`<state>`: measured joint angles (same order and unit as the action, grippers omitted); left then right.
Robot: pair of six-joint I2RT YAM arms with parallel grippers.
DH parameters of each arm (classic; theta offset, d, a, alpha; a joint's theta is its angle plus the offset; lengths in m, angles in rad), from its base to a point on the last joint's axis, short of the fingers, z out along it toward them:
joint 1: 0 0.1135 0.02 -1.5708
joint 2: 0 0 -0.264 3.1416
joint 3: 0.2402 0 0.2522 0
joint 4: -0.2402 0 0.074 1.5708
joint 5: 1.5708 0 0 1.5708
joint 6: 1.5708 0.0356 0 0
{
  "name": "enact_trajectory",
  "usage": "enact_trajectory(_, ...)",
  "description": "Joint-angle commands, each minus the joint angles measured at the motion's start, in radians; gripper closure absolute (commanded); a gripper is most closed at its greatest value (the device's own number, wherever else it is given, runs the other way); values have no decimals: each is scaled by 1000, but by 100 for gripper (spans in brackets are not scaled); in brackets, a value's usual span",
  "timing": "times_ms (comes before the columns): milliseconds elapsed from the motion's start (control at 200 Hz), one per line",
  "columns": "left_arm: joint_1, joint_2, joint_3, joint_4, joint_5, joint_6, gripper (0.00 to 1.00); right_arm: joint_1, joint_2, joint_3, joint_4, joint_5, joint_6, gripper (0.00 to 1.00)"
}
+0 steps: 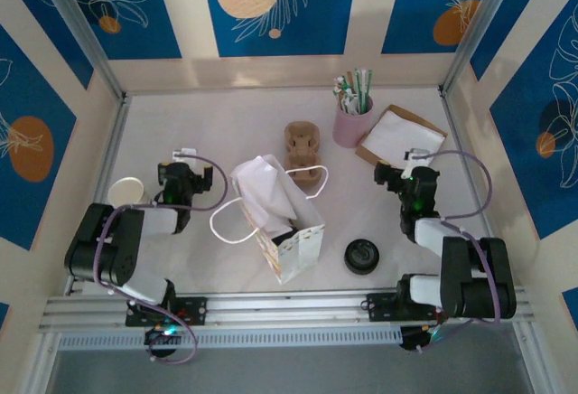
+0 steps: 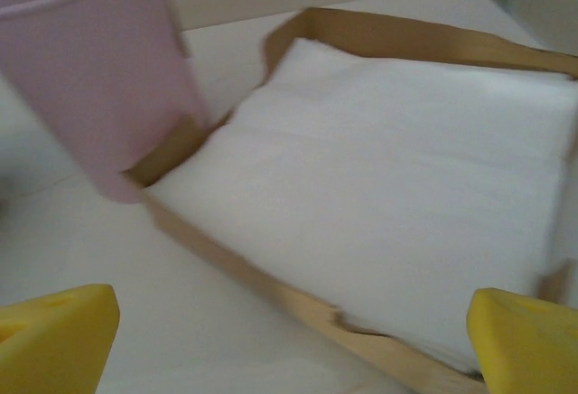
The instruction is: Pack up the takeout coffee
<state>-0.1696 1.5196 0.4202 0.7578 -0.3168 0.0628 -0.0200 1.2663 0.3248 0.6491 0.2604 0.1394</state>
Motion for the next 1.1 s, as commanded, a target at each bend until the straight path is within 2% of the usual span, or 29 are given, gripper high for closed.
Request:
enact_trajectory(0, 26, -14, -73, 200, 54, 1, 0, 53, 1, -16, 86, 1, -110, 1)
enact_trajectory(45, 36, 12, -111, 289, 91, 2, 0, 53, 11, -21, 115, 48, -117, 1)
enact_trajectory(105, 41, 64, -137, 395, 127, 18, 0, 18, -5, -19, 87, 2, -90, 1)
enact_trajectory(180, 48, 38, -106, 285, 128, 2, 0, 0, -7, -23, 90, -12, -74, 1)
enact_trajectory(365, 48, 42, -84, 254, 134, 5, 0, -81, -45, -61, 114, -97, 6, 1)
enact_trajectory(420, 48, 47, -81, 256, 134, 9, 0, -100, -50, -69, 122, -217, 64, 1)
enact_trajectory(450, 47, 45, -78, 247, 134, 8, 0, -85, -40, -68, 136, -254, 58, 1)
enact_trajectory(510, 47, 45, -74, 239, 136, 10, 0, -21, -35, -61, 130, -195, 28, 1)
enact_trajectory(565, 48, 46, -75, 243, 136, 10, 0, 2, 1, -64, 195, -208, 5, 1)
enact_trajectory(600, 47, 46, -75, 243, 138, 11, 0, 20, 15, -39, 159, -168, -14, 1)
enact_trajectory(705, 47, 45, -74, 241, 139, 11, 0, 16, 119, -10, 218, -148, -24, 1)
enact_trajectory(750, 47, 45, -74, 241, 139, 11, 0, 19, 187, -7, 284, -178, -38, 1)
enact_trajectory(815, 47, 46, -74, 240, 139, 11, 0, 24, 271, 41, 285, -215, -57, 1)
enact_trajectory(870, 47, 46, -72, 238, 139, 10, 0, 30, 246, 88, 145, -204, -64, 1)
enact_trajectory(915, 47, 46, -70, 235, 139, 9, 0, 16, 267, 85, 189, -206, -46, 1)
enact_trajectory(965, 47, 46, -69, 232, 140, 9, 0, 19, 252, 96, 139, -202, -48, 1)
enact_trajectory(1095, 49, 45, -67, 229, 142, 8, 0, 20, 256, 89, 165, -199, -48, 1)
